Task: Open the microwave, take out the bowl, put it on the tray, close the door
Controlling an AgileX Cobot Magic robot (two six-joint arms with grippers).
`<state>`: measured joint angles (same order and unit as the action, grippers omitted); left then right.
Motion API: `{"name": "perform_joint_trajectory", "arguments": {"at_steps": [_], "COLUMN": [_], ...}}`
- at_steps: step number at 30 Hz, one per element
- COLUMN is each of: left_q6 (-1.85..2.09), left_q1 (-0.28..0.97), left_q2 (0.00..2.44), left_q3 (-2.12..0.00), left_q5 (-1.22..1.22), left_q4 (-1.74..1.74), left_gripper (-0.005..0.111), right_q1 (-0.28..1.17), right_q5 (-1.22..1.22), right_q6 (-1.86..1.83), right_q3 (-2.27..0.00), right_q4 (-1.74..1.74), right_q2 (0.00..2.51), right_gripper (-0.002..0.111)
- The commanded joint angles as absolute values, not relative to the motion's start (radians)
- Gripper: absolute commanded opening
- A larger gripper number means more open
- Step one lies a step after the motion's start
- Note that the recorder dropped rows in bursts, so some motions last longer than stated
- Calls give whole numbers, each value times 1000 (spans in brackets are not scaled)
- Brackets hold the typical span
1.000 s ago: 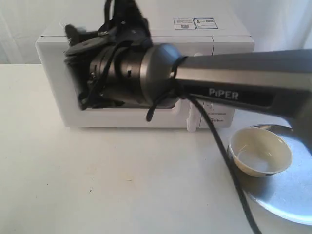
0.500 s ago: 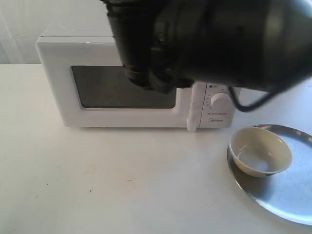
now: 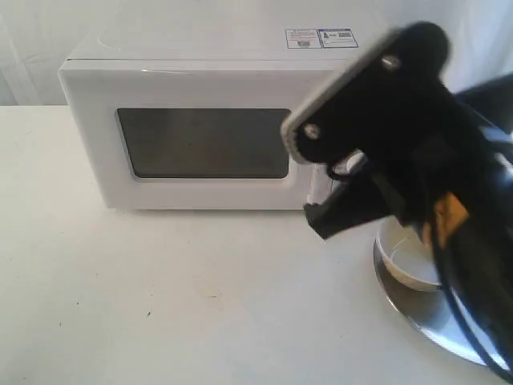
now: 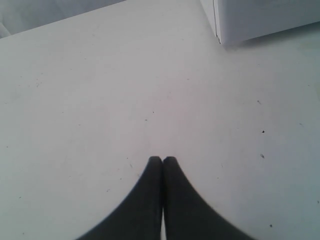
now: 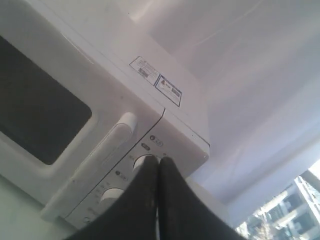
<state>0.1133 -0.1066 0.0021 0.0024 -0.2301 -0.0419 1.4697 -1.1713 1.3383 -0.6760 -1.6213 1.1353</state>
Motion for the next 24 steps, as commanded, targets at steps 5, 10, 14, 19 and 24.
{"name": "perform_joint_trajectory", "arguments": {"at_steps": [5,10,14,19,24], "left_q6": [109,109,109,109,109], "left_q1": [-108,-108,-108,-108,-108], "left_q2": [0,0,0,0,0], "left_q3": [0,0,0,0,0], "left_q5": [-233,-233,-233,-233,-233], "left_q4": [-34,-34,-34,-34,-34], "left_gripper": [0,0,0,0,0], "right_q1": [1602,1605,1605,1605,1605], "right_q5": [-1192,-1152,-1152,-1152,-1152], "right_q6": [1637,1670,1670,1670,1670], "right_q3": [-381,-336,-337,-337,-337], "right_q4": [-1603,-1339,-1216,-1203,-1203], "right_q2": [966,949,949,949,949], "right_gripper": [0,0,0,0,0]}}
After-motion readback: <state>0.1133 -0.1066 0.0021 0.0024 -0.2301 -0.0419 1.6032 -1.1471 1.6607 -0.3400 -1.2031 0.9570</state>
